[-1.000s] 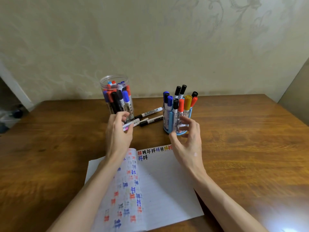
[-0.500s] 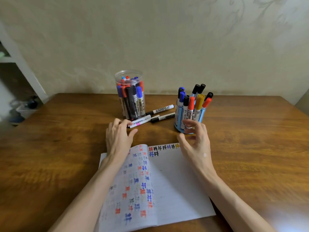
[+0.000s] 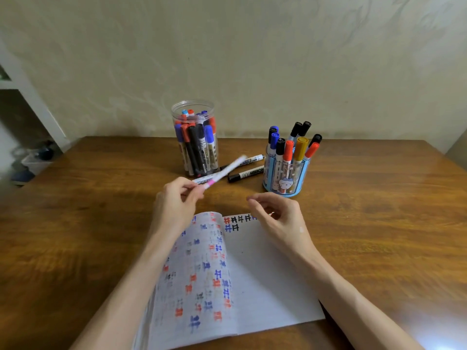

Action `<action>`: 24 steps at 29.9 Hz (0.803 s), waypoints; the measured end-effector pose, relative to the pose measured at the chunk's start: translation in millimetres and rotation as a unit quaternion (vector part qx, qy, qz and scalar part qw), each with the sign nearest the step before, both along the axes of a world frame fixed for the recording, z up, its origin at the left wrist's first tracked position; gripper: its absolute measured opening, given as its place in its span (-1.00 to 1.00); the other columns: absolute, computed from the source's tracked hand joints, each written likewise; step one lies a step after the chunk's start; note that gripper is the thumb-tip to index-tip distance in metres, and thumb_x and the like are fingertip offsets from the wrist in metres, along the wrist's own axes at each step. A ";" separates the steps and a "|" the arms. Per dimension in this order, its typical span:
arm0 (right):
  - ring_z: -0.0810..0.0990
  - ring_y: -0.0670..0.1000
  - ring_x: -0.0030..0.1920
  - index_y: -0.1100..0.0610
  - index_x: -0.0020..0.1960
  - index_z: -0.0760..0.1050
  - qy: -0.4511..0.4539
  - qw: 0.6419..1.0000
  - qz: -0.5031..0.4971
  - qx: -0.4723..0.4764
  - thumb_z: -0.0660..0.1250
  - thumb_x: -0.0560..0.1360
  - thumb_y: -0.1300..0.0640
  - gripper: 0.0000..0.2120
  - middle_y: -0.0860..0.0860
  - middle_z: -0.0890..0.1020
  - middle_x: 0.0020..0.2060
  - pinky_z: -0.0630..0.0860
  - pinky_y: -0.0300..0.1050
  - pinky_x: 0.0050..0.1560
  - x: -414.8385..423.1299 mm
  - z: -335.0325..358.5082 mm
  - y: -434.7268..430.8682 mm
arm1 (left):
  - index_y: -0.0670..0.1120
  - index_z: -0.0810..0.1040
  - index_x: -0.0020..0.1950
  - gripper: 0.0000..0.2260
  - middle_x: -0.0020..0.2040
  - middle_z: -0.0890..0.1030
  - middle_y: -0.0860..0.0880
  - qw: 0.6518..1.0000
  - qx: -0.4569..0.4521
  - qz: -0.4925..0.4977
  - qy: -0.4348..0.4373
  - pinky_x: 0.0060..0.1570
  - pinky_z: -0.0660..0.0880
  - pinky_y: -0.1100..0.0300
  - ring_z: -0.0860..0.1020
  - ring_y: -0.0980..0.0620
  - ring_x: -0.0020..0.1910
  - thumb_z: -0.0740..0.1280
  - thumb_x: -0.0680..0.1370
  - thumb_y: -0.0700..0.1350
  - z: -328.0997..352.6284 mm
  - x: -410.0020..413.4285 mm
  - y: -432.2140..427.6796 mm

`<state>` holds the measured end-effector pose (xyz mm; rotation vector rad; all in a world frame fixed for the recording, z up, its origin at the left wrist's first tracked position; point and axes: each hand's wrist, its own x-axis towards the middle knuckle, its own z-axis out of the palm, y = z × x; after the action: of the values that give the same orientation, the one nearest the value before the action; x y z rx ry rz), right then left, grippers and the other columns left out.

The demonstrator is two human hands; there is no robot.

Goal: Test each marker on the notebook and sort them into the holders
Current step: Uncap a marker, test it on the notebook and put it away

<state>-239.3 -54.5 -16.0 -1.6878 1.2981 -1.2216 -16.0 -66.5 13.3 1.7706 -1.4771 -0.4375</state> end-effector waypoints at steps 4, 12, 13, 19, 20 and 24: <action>0.59 -0.14 -0.30 0.05 0.05 0.72 -0.116 0.990 0.065 0.049 0.43 0.62 0.03 -0.87 -0.01 0.71 -0.26 0.48 -0.29 -0.28 7.8 3.4 6.4 | 0.05 0.61 0.00 -0.95 -0.13 0.69 0.14 0.987 0.056 -0.148 0.038 -0.25 0.51 0.41 0.64 0.31 -0.15 0.46 0.57 -0.07 4.9 -24.0 15.9; 0.64 0.02 -0.28 0.23 0.00 0.70 -0.134 0.985 0.084 0.062 0.39 0.65 0.11 -0.79 0.13 0.74 -0.22 0.56 -0.14 -0.28 9.1 0.0 6.0 | 0.08 0.70 0.03 -0.88 -0.17 0.65 0.18 0.972 0.005 -0.226 -0.066 -0.13 0.53 0.24 0.60 0.22 -0.11 0.35 0.64 0.01 -11.1 -29.5 26.2; 0.65 0.03 -0.27 0.24 0.01 0.69 -0.132 0.986 0.092 0.054 0.38 0.66 0.13 -0.81 0.15 0.73 -0.21 0.59 -0.13 -0.25 9.1 1.5 6.2 | 0.07 0.69 -0.01 -0.85 -0.21 0.63 0.18 0.972 -0.002 -0.220 -0.083 -0.15 0.49 0.26 0.58 0.21 -0.13 0.32 0.66 -0.03 -12.9 -27.1 27.1; 0.64 -0.02 -0.26 0.24 -0.02 0.66 -0.139 0.990 0.007 0.022 0.37 0.65 0.14 -0.82 0.13 0.72 -0.22 0.61 -0.18 -0.21 -23.0 10.3 -1.5 | 0.07 0.67 -0.01 -0.79 -0.18 0.62 0.18 0.986 0.005 -0.157 -0.052 -0.16 0.45 0.35 0.57 0.30 -0.11 0.24 0.69 -0.01 -16.7 6.0 25.3; 0.65 -0.03 -0.27 0.24 -0.03 0.67 -0.110 0.993 0.023 0.031 0.38 0.66 0.15 -0.82 0.12 0.72 -0.24 0.61 -0.20 -0.24 -20.5 8.2 -1.2 | 0.07 0.66 0.01 -0.79 -0.16 0.63 0.18 0.986 -0.003 -0.159 -0.044 -0.15 0.46 0.35 0.57 0.31 -0.08 0.24 0.68 0.02 -16.8 4.4 25.2; 0.68 -0.01 -0.29 0.19 -0.05 0.66 -0.030 0.998 0.049 0.027 0.38 0.67 0.15 -0.83 0.04 0.71 -0.26 0.59 -0.18 -0.25 -4.0 -3.4 -2.8 | 0.09 0.66 0.08 -0.82 -0.04 0.65 0.25 0.981 -0.025 -0.186 -0.044 -0.05 0.54 0.36 0.57 0.36 0.03 0.28 0.65 0.06 -21.2 -10.3 28.9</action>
<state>-243.2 -57.2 -19.4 -1.6455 1.1875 -1.1613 -26.3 -37.6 -7.9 1.4895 -1.8754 -0.5085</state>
